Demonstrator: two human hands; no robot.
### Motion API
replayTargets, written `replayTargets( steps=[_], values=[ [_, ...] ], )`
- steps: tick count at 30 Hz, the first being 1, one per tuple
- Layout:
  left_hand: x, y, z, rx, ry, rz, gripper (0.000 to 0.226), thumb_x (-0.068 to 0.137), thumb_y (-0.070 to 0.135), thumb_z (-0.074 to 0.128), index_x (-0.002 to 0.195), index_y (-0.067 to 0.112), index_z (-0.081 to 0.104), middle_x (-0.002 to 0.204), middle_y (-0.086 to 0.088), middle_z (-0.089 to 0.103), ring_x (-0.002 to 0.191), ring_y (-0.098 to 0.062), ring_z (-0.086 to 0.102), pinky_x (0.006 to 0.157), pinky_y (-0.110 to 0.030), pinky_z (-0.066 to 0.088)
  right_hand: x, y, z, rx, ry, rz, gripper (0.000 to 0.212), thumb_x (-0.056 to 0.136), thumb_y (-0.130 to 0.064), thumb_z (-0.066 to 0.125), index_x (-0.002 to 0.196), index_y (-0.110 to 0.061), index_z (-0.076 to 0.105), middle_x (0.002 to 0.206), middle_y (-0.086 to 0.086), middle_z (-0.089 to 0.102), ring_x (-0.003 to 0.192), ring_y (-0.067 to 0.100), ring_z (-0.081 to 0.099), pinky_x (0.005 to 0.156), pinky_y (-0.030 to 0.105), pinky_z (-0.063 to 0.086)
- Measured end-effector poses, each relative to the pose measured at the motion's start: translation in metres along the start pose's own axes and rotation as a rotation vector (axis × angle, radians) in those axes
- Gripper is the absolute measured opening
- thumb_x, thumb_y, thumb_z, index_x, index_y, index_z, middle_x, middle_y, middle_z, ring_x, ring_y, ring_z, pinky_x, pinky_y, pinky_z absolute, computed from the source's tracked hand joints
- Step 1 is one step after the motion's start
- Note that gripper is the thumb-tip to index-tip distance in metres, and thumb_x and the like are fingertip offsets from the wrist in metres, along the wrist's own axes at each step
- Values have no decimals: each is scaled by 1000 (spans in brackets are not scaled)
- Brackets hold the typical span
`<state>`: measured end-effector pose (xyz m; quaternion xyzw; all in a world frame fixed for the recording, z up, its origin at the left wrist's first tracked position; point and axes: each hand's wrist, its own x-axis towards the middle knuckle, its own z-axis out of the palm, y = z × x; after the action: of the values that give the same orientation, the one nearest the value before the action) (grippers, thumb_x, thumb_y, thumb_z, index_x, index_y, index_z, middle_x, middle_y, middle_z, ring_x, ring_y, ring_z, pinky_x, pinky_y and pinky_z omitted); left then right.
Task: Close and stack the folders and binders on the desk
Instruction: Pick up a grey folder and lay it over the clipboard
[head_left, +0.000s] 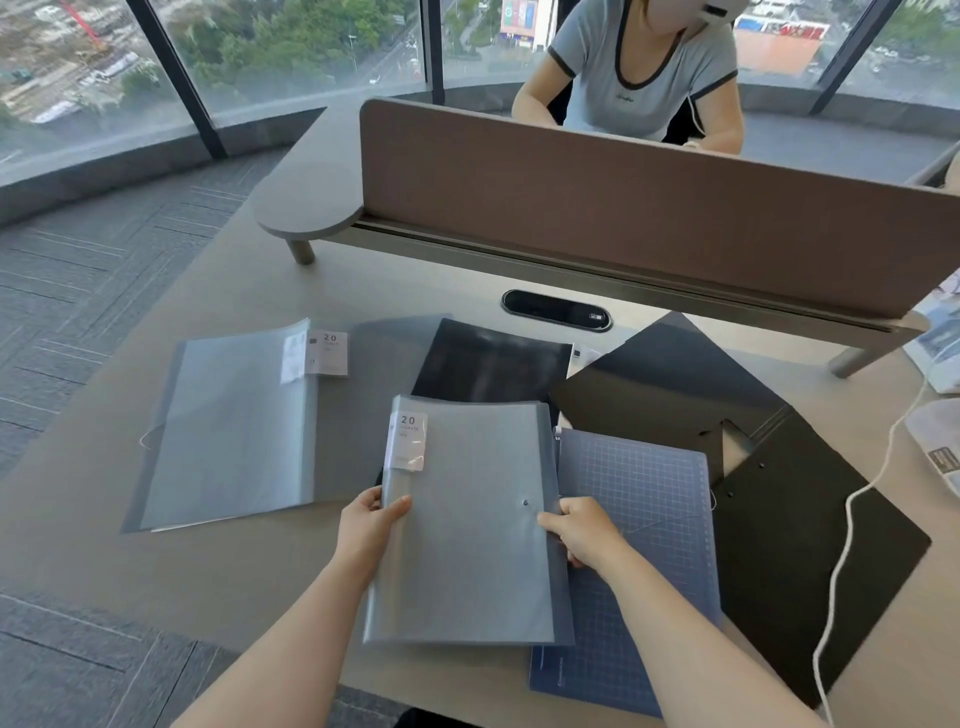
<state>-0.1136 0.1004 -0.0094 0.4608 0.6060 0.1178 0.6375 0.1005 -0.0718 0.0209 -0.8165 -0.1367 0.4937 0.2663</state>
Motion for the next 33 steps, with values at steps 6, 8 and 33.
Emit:
replayTargets(
  steps=[6,8,33],
  values=[
    [-5,5,14,510,235,175,52,82,28,69,129,18,51,123,-6,54,104,-26,56,79,-35,44,0,-2,9,-285,114,-38,41,84,-39,64,55,-20,41,57,-3,51,57,15,49,58,30,37],
    [-6,4,19,744,291,266,60,80,25,68,136,19,47,133,-9,47,117,-32,48,89,-40,43,0,-4,10,-385,130,-40,41,85,-40,63,56,-20,41,58,-4,51,56,15,49,55,28,37],
    [-1,-4,74,1397,-267,690,77,86,60,56,152,44,18,166,1,-2,153,-25,-6,121,-47,-4,37,-54,21,-441,181,162,13,88,-14,49,84,-8,60,92,9,74,84,28,69,67,31,52]
  ],
)
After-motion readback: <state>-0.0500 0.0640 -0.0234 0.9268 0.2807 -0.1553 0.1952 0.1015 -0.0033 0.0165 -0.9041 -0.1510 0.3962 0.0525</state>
